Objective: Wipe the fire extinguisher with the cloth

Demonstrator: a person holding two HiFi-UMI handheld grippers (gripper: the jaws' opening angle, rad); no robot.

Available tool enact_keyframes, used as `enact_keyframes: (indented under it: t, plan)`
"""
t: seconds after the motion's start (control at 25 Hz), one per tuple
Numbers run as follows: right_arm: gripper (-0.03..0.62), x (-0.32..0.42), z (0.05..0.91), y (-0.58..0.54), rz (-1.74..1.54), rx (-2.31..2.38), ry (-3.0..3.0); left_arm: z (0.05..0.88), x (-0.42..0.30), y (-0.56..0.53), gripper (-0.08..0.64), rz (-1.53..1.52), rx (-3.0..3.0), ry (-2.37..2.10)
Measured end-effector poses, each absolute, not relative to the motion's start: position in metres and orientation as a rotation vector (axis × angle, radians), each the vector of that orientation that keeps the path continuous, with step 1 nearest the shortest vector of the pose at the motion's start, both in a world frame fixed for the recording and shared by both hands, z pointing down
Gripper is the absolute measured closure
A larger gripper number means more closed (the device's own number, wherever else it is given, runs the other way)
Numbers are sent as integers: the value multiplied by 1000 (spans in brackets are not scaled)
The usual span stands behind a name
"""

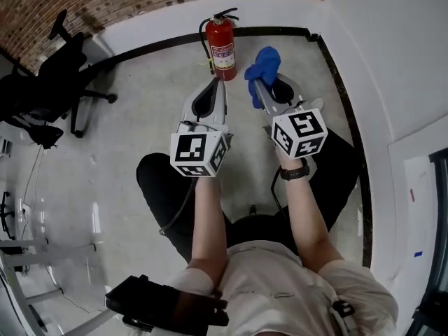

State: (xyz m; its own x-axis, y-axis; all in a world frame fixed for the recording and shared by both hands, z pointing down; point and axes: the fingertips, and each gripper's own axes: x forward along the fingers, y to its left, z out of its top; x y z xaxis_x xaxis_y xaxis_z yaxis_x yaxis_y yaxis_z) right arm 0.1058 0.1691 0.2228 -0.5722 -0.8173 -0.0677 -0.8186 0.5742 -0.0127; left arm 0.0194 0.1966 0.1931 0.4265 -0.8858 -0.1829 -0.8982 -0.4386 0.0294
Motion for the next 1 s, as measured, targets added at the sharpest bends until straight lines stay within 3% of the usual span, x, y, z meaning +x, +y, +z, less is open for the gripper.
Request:
enact_keyframes:
  t: [0.44, 1.0]
  plan:
    - [514, 94, 231, 327, 31, -1442, 2683, 205, 1, 353, 558, 378, -2599, 1637]
    - [512, 97, 260, 405, 11, -1334, 2683, 233, 16, 425, 558, 314, -2574, 1670]
